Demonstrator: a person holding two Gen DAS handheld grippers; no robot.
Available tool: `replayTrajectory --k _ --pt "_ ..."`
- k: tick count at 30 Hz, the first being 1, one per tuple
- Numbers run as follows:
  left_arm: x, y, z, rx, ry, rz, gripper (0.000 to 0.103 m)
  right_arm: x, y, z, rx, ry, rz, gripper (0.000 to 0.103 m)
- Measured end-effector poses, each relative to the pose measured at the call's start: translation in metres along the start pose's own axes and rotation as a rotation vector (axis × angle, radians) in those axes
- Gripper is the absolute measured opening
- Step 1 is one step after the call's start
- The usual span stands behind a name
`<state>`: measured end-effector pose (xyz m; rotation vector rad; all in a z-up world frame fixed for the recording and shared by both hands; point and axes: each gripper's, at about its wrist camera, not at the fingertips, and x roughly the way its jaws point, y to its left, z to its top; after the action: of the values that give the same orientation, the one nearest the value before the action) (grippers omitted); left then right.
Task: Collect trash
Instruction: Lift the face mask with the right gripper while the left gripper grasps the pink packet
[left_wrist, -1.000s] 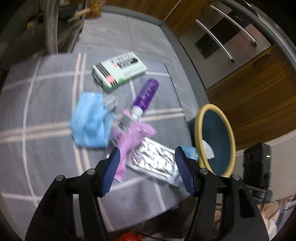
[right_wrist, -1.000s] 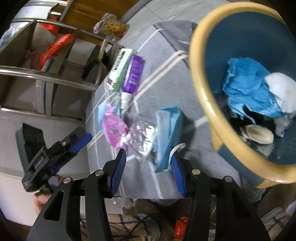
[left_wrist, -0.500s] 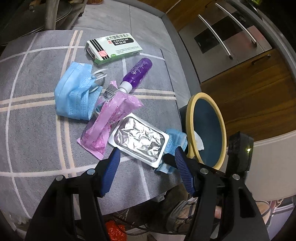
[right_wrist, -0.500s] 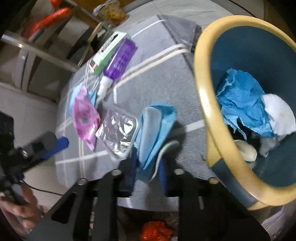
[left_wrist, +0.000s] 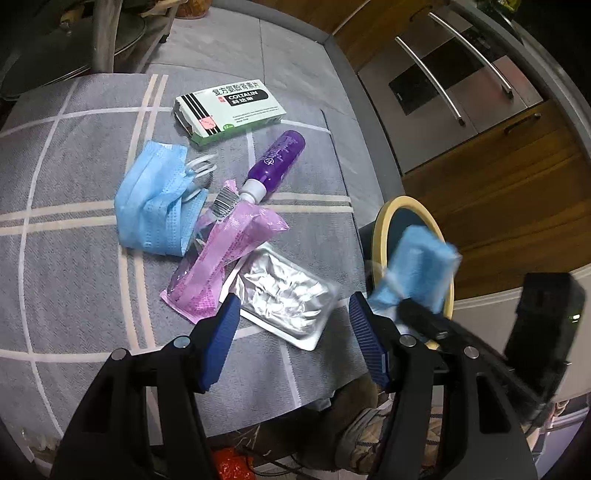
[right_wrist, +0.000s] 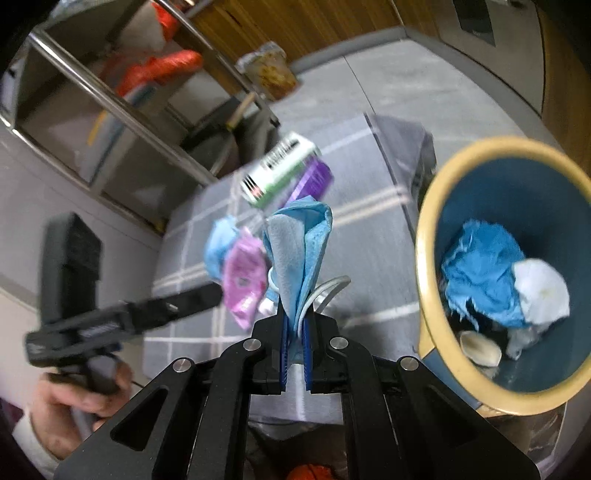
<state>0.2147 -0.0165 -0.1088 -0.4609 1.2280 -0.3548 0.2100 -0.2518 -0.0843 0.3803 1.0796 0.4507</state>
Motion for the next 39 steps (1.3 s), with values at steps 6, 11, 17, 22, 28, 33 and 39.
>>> replayTrajectory --k 6,11,17,22,28,33,39 --pt "-0.004 -0.002 0.0 0.004 -0.016 0.005 0.061 -0.028 -0.003 0.01 0.03 -0.071 0.035 0.008" --pt "0.002 -0.014 -0.004 0.048 0.001 0.014 0.061 -0.043 -0.013 0.012 0.066 -0.102 0.048 0.008" --pt "0.027 -0.025 -0.014 0.061 0.071 0.024 0.061 -0.07 -0.013 0.009 0.074 -0.149 0.069 0.008" --pt "0.052 -0.024 -0.016 0.004 0.126 0.085 0.063 -0.088 -0.013 0.002 0.077 -0.172 0.091 0.008" --pt "0.032 -0.032 -0.006 0.058 0.063 0.112 0.07 -0.088 -0.024 -0.004 0.089 -0.165 0.107 0.008" --pt "0.004 -0.037 0.006 0.175 -0.062 0.215 0.075 -0.085 -0.023 -0.002 0.089 -0.164 0.126 0.008" --pt "0.029 -0.022 0.016 0.291 -0.049 0.459 0.076 -0.079 -0.017 -0.003 0.076 -0.152 0.13 0.008"
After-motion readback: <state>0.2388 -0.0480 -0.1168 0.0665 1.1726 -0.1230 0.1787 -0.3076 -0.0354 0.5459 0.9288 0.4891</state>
